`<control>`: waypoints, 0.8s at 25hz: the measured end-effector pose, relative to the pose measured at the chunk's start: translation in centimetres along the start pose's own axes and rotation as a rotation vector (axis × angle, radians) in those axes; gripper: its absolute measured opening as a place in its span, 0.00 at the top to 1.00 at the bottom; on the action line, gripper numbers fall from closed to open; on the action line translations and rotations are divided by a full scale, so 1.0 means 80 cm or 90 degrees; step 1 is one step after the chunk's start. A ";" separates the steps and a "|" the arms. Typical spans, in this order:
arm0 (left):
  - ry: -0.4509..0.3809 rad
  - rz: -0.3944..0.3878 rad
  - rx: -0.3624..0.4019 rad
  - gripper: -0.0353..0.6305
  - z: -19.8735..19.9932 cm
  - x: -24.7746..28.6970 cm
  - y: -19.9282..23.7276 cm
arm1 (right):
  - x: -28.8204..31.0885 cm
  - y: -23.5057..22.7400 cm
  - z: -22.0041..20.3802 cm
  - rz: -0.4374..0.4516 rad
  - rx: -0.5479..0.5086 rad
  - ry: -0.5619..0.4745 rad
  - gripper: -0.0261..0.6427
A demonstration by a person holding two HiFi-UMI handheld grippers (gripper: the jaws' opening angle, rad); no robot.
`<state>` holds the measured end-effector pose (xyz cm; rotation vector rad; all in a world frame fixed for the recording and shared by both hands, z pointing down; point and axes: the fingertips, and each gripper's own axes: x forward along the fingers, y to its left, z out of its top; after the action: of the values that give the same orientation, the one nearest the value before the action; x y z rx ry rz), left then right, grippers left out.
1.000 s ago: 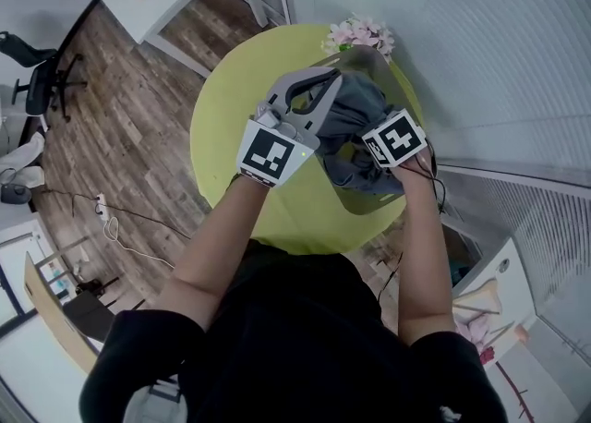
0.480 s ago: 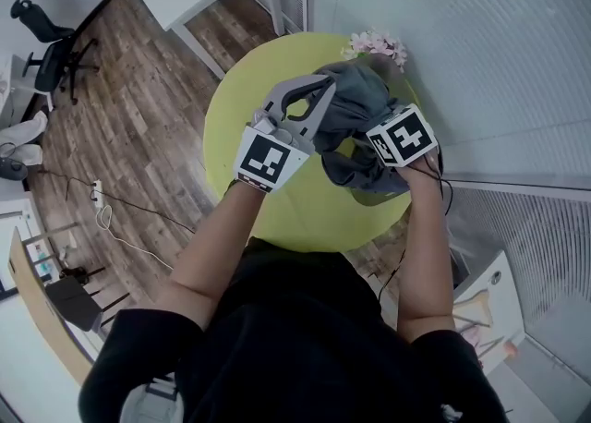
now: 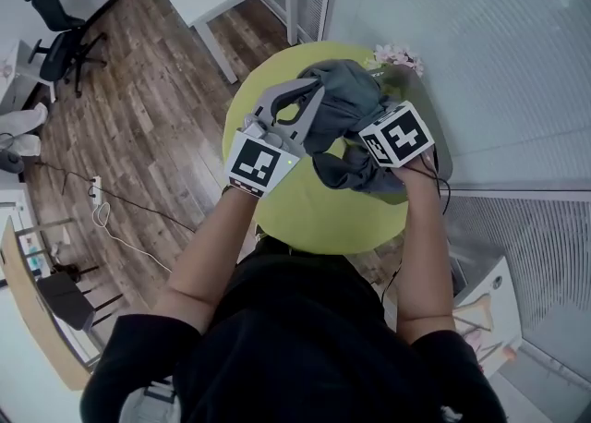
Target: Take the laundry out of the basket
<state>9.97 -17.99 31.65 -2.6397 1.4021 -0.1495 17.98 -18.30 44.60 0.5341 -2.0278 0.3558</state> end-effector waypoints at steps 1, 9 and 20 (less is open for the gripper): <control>0.001 0.006 0.002 0.93 -0.001 -0.011 0.007 | 0.004 0.009 0.008 0.001 -0.007 -0.002 0.41; 0.013 0.057 0.008 0.93 -0.014 -0.098 0.059 | 0.050 0.098 0.064 0.038 -0.058 -0.012 0.41; 0.061 0.095 -0.016 0.93 -0.094 -0.178 0.093 | 0.148 0.182 0.071 0.082 -0.088 -0.004 0.40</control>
<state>-5.25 -10.96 37.46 -2.5660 1.6354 -0.2454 1.25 -11.02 51.77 0.3210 -2.0812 0.2891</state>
